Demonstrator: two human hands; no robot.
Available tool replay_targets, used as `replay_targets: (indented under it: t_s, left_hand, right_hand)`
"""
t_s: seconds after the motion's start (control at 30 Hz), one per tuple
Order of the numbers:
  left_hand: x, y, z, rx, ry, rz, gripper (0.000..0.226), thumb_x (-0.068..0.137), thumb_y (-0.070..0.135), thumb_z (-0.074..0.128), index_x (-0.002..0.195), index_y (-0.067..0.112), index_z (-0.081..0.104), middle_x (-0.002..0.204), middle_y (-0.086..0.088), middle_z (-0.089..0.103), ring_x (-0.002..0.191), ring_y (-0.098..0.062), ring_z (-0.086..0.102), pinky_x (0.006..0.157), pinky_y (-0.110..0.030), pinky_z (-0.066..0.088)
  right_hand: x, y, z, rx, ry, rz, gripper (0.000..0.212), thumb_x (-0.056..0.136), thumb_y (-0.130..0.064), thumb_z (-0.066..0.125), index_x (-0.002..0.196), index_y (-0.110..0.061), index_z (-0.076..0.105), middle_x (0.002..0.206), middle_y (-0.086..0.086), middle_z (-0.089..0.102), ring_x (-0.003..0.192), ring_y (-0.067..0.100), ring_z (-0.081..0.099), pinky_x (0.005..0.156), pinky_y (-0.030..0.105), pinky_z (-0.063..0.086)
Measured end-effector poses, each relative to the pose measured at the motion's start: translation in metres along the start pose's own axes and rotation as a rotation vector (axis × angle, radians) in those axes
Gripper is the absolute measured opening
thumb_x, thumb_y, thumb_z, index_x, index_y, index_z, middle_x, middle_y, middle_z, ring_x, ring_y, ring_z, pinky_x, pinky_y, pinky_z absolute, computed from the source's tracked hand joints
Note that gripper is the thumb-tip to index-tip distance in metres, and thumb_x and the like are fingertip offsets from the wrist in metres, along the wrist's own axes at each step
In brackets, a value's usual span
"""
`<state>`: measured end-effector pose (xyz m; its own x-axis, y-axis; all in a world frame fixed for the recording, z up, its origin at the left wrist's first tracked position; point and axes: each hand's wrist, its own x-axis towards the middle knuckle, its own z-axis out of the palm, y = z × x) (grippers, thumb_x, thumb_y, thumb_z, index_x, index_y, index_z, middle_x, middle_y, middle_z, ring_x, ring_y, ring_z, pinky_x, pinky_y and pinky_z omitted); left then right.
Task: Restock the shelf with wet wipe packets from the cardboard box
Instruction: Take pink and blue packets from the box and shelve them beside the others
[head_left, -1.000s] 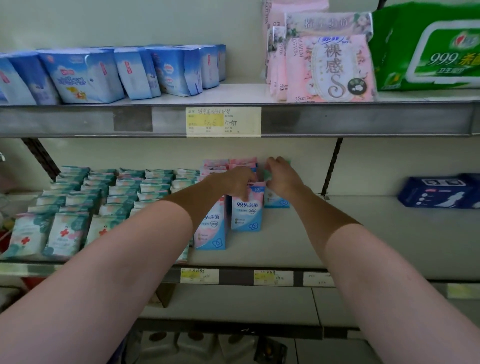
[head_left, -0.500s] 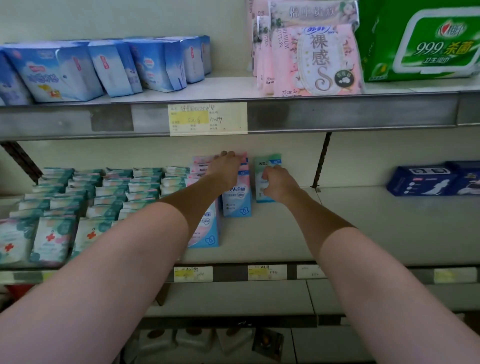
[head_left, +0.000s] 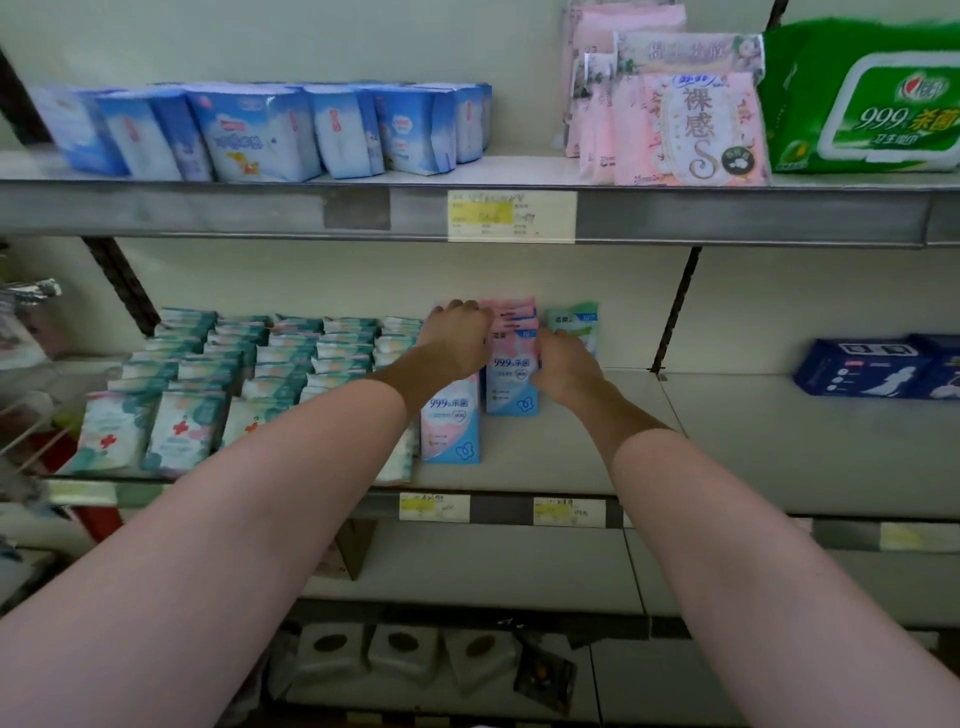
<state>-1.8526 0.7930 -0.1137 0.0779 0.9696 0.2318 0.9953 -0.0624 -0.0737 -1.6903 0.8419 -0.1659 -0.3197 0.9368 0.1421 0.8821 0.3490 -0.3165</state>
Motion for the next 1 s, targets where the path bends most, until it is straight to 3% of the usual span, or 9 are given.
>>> replay_targets:
  t_s: [0.27,0.47,0.6,0.7,0.83,1.0]
  left_hand:
    - [-0.086,-0.053,-0.011,-0.052,-0.053,-0.03,0.029,0.089,0.015,0.053,0.118,0.012,0.056,0.117,-0.014,0.061,0.109,-0.033,0.056,0.086,-0.04,0.048]
    - [-0.181,-0.104,-0.003,-0.034,-0.174,-0.089,0.029,0.093,0.021,0.05,0.121,0.015,0.055,0.122,-0.012,0.059,0.119,-0.031,0.046,0.097,-0.041,0.038]
    - [-0.253,-0.149,0.003,-0.055,-0.28,-0.222,0.037,0.092,0.024,0.054,0.128,0.017,0.052,0.129,-0.013,0.055,0.123,-0.031,0.048,0.103,-0.042,0.039]
    - [-0.32,-0.18,0.012,-0.082,-0.283,-0.314,0.027,0.088,0.023,0.056,0.114,0.015,0.057,0.12,-0.012,0.06,0.113,-0.031,0.056,0.093,-0.04,0.044]
    - [-0.413,-0.22,0.036,-0.198,-0.344,-0.499,0.021,0.089,0.027,0.051,0.108,0.019,0.055,0.115,-0.008,0.062,0.112,-0.031,0.055,0.096,-0.045,0.038]
    - [-0.515,-0.261,0.067,-0.232,-0.409,-0.648,0.018,0.089,0.029,0.05,0.103,0.021,0.057,0.111,-0.007,0.064,0.109,-0.031,0.056,0.096,-0.049,0.037]
  right_hand:
    - [-0.059,-0.077,0.008,0.064,0.013,-0.045,0.033,0.088,-0.011,0.065,0.119,-0.011,0.055,0.116,0.01,0.055,0.107,0.028,0.055,0.088,0.039,0.05]
    - [-0.113,-0.153,0.048,0.059,-0.065,-0.082,0.027,0.085,-0.011,0.063,0.112,-0.012,0.057,0.116,0.013,0.053,0.109,0.032,0.052,0.09,0.042,0.048]
    - [-0.152,-0.221,0.088,0.024,-0.192,-0.116,0.029,0.082,-0.014,0.065,0.11,-0.016,0.058,0.118,0.012,0.053,0.112,0.031,0.053,0.092,0.038,0.048]
    - [-0.182,-0.271,0.119,-0.004,-0.305,-0.146,0.023,0.086,-0.018,0.062,0.107,-0.02,0.056,0.115,0.008,0.052,0.105,0.029,0.054,0.088,0.037,0.049]
    - [-0.226,-0.334,0.166,0.036,-0.409,-0.263,0.02,0.088,-0.022,0.063,0.104,-0.021,0.05,0.101,0.002,0.055,0.09,0.024,0.055,0.075,0.034,0.047]
    - [-0.281,-0.411,0.224,0.041,-0.464,-0.406,0.022,0.088,-0.018,0.066,0.107,-0.02,0.057,0.103,-0.001,0.047,0.098,0.022,0.053,0.081,0.033,0.047]
